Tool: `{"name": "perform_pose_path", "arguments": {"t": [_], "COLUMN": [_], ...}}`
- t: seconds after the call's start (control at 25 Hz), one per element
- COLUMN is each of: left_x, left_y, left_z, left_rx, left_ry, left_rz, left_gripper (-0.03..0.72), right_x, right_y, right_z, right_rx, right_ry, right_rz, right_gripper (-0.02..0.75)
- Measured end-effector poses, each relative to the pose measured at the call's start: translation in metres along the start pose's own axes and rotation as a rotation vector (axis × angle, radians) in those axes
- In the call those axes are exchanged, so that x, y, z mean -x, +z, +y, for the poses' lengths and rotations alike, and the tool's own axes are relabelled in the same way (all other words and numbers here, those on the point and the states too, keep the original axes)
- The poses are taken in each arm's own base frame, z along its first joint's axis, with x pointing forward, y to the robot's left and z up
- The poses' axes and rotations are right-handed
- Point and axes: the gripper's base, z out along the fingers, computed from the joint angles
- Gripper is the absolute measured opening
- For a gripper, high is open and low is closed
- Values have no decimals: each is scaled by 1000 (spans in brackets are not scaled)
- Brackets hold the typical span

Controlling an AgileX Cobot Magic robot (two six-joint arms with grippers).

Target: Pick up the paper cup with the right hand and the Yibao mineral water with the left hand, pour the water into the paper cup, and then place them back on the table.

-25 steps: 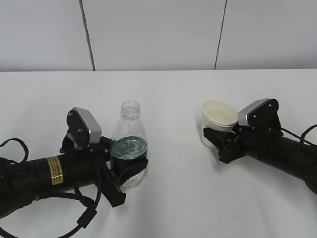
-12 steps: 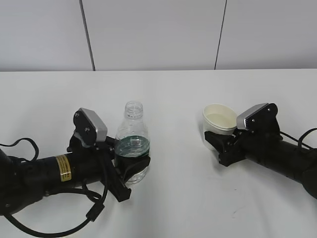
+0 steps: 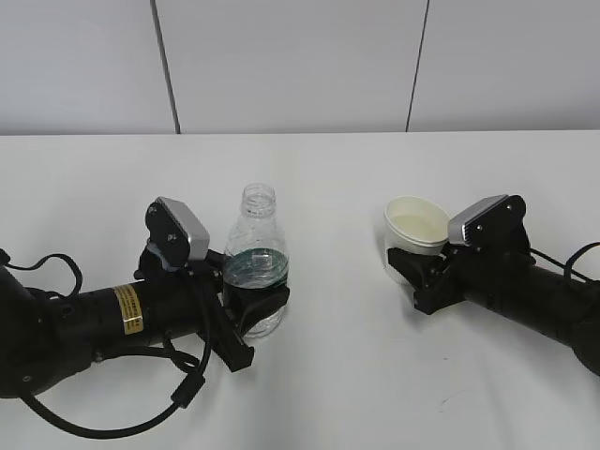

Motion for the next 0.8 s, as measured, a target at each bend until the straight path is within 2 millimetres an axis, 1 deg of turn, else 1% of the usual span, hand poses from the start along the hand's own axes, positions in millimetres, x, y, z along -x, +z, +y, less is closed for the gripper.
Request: {"name": "perform_pose_path", "arguments": {"t": [0.24, 0.32, 0.44, 0.48, 0.6, 0.8], "left_x": [0, 0, 0, 0, 0, 0], "left_y": [0, 0, 0, 0, 0, 0], "left_z": [-1, -1, -1, -1, -1, -2], "left_rx": [-8, -8, -8, -8, -8, -15], "left_ry": [3, 3, 3, 3, 3, 7], "left_rz": [1, 1, 1, 1, 1, 3], "left_gripper": [329, 329, 329, 329, 329, 329], "right_x": [0, 0, 0, 0, 1, -2], "right_y": [0, 0, 0, 0, 0, -4], "right_z": [0, 0, 0, 0, 0, 2], "right_rx": [-3, -3, -3, -3, -3, -5], "right_ry": [0, 0, 0, 0, 0, 12], "right_rz": [0, 0, -2, -5, -12, 1], "right_gripper": [496, 529, 610, 624, 645, 650]}}
